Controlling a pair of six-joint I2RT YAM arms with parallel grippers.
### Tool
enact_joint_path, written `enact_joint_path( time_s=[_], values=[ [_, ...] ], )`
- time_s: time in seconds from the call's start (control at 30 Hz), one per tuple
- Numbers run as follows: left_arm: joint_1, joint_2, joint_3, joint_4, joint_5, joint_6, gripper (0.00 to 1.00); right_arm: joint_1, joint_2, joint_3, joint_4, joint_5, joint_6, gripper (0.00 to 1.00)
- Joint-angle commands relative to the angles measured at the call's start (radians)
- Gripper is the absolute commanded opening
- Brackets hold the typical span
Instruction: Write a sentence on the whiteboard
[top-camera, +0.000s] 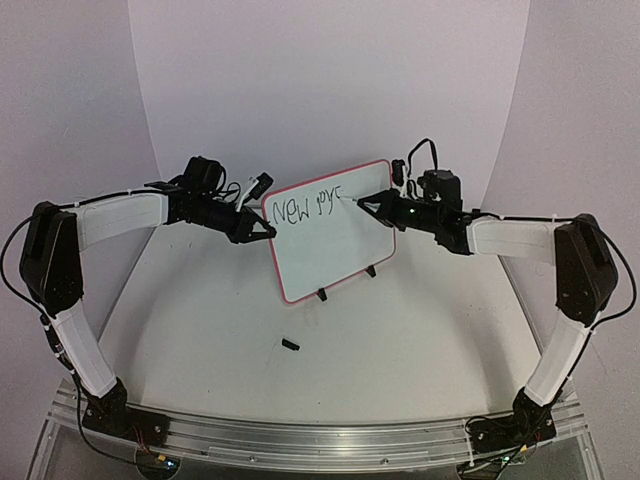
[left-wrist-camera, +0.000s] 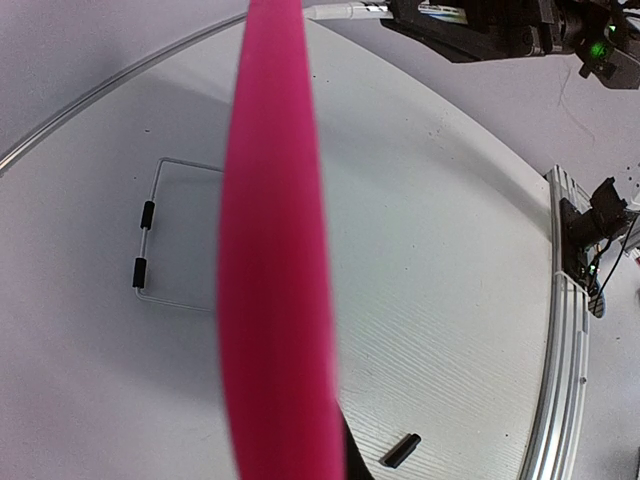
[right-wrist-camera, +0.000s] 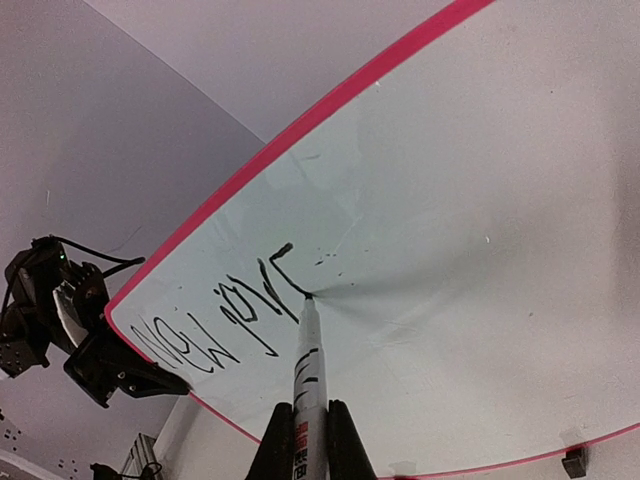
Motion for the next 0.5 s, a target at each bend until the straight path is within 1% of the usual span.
enact_joint_path(
  time_s=[0.0, 0.27, 0.47],
  values=[
    [-0.025, 0.015, 0.007, -0.106, -0.01, 0.037, 0.0, -0.001, -0.054, -0.016, 0.003, 0.051, -0.025, 0.0],
    [-0.027, 0.013, 0.006, -0.107, -0.011, 0.036, 0.0, -0.001, -0.068, -0.029, -0.013, 0.06, -0.036, 0.0],
    [-0.028, 0.013, 0.006, -0.107, -0.011, 0.039, 0.0, 0.0, -0.045, -0.011, -0.029, -0.004, -0.039, 0.0]
  ],
)
